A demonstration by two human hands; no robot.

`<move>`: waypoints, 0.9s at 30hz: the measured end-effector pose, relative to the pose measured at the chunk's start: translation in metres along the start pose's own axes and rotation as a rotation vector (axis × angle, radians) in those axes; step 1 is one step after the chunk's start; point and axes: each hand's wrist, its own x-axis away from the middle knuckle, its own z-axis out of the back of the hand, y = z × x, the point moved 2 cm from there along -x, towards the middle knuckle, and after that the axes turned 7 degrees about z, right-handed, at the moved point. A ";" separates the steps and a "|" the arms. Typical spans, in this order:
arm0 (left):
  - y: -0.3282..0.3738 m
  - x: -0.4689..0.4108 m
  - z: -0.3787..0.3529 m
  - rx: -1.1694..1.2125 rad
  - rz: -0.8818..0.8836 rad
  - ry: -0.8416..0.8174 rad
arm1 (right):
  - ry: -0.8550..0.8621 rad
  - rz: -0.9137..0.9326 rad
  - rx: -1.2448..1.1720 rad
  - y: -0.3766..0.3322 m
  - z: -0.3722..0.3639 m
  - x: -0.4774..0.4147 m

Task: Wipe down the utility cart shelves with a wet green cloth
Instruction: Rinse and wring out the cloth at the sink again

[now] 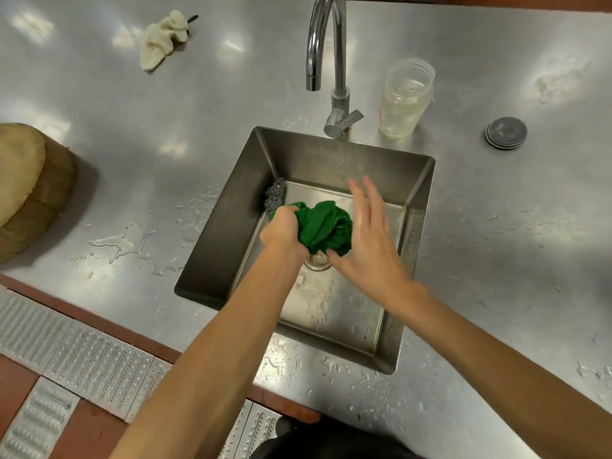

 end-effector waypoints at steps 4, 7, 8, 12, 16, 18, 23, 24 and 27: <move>-0.009 0.010 -0.006 -0.137 0.125 -0.187 | -0.053 0.217 0.453 -0.025 -0.018 0.018; -0.013 0.024 -0.012 -0.138 0.099 -0.224 | -0.015 0.115 0.481 -0.013 -0.017 -0.004; -0.013 0.025 -0.014 -0.132 0.057 -0.199 | 0.006 0.102 0.457 -0.010 -0.014 -0.013; -0.004 0.036 -0.019 -0.161 -0.155 0.047 | -0.025 0.008 0.324 -0.014 -0.002 -0.034; 0.013 0.049 -0.023 -0.328 -0.515 0.130 | 0.015 -0.165 0.065 -0.024 0.003 -0.046; 0.022 0.053 -0.026 -0.439 -0.682 0.110 | 0.016 -0.145 -0.130 -0.024 0.000 -0.052; 0.036 0.064 -0.033 -0.638 -0.974 -0.037 | -0.114 -0.187 -0.617 -0.022 0.012 -0.059; 0.039 0.063 -0.034 -0.677 -1.003 -0.072 | -0.152 -0.207 -0.665 -0.023 0.014 -0.060; 0.047 0.061 -0.040 -0.798 -1.050 -0.182 | -0.220 -0.260 -0.807 -0.027 0.017 -0.061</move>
